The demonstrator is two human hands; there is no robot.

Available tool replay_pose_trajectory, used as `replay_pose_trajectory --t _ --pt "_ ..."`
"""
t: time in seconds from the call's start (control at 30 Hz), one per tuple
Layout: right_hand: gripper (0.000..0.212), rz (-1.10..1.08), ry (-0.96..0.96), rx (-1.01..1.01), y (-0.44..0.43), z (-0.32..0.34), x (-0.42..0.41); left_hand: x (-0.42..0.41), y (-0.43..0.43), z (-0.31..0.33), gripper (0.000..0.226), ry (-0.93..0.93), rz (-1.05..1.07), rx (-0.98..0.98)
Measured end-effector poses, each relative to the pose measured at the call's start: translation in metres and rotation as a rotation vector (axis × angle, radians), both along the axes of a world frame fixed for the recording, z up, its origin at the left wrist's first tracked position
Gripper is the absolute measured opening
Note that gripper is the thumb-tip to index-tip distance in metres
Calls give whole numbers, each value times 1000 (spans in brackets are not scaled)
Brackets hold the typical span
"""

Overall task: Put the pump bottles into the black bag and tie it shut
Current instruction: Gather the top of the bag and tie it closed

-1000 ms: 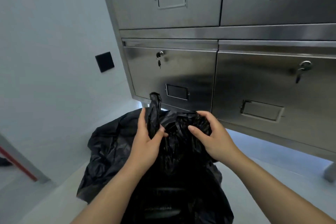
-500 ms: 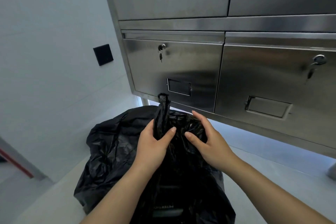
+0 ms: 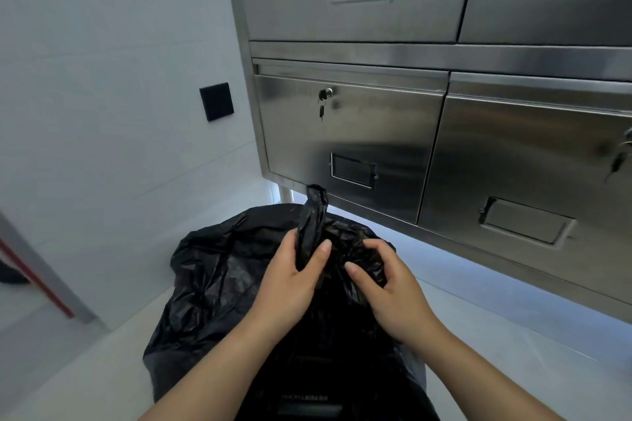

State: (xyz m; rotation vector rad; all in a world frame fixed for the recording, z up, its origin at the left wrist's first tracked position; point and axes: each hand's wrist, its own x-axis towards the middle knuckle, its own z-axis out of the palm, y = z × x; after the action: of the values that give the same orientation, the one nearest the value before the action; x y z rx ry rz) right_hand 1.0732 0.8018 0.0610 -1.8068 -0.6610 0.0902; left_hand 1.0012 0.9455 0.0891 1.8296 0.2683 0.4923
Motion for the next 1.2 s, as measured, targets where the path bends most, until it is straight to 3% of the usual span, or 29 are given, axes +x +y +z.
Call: replay_pose_trajectory --t 0.1,0.3,0.6,0.9,1.03,1.1,1.2 --pt "28 -66 17 21 -1 -2 3 0 2 -5 63 78 9 44" --pt "23 -122 -15 64 -5 1 6 -1 -5 -3 27 7 -65 107" --pt "20 -8 48 180 -2 15 6 2 -8 -4 33 -131 -90 323" --pt "32 142 35 56 -4 14 0 0 -10 0 48 -84 -215 359" --pt "29 110 35 -10 -11 12 2 -1 -6 0 42 -90 -87 352" --pt "45 104 36 -88 -15 12 1 -1 -1 2 37 -82 -21 354" --pt "87 125 16 -278 -13 9 -7 0 2 5 35 -48 11 301"
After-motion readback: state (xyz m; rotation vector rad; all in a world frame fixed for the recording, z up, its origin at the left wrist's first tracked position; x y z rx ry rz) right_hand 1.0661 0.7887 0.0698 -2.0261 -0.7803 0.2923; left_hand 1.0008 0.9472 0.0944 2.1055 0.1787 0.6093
